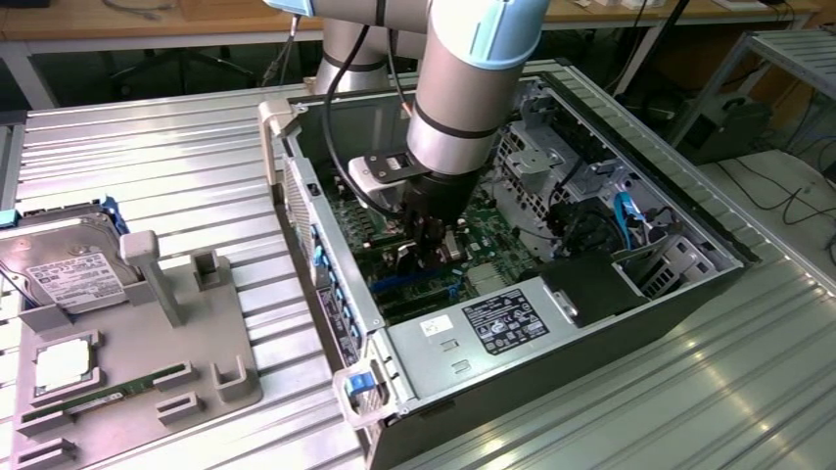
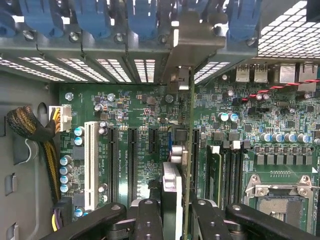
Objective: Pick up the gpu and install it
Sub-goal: 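Insert the gpu into the slot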
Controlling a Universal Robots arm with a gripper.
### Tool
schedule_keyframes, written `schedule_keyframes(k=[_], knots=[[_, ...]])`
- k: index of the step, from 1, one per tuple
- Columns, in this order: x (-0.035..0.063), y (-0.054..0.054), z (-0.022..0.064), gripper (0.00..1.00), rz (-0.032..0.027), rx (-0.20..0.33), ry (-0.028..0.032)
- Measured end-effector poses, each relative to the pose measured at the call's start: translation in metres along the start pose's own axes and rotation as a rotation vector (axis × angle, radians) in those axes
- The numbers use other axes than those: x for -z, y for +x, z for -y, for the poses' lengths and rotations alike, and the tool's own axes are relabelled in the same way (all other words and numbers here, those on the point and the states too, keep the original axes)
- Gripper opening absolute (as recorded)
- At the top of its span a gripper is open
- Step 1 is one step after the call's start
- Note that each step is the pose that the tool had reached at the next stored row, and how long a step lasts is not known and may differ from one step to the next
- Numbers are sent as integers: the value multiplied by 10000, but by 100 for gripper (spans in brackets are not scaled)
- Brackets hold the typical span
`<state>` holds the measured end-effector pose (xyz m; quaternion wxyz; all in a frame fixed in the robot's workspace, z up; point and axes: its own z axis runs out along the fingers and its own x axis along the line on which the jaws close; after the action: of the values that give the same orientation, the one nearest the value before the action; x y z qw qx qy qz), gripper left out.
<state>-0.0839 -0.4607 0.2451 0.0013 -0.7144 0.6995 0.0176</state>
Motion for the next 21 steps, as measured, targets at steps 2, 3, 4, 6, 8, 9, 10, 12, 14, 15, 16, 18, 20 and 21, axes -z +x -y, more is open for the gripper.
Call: schedule_keyframes(k=[2,3,4,6,8,9,10,12,14,15,16,18,20,21], knots=[[0,0,0,28,-1,1,2],[0,0,0,28,0,1,2],[0,0,0,28,0,1,2],[0,0,0,28,1,1,2],[0,0,1,28,1,1,2],[0,0,1,28,1,1,2],[-2,0,1,28,-1,1,1],[-17,0,1,28,1,2,3],[-34,1,2,28,-1,1,2],[-41,1,2,28,-2,1,2],[-47,1,2,28,-2,1,2],[-59,2,2,28,-1,2,2],[-68,2,2,28,-1,1,1],[-73,2,2,28,-1,1,0]])
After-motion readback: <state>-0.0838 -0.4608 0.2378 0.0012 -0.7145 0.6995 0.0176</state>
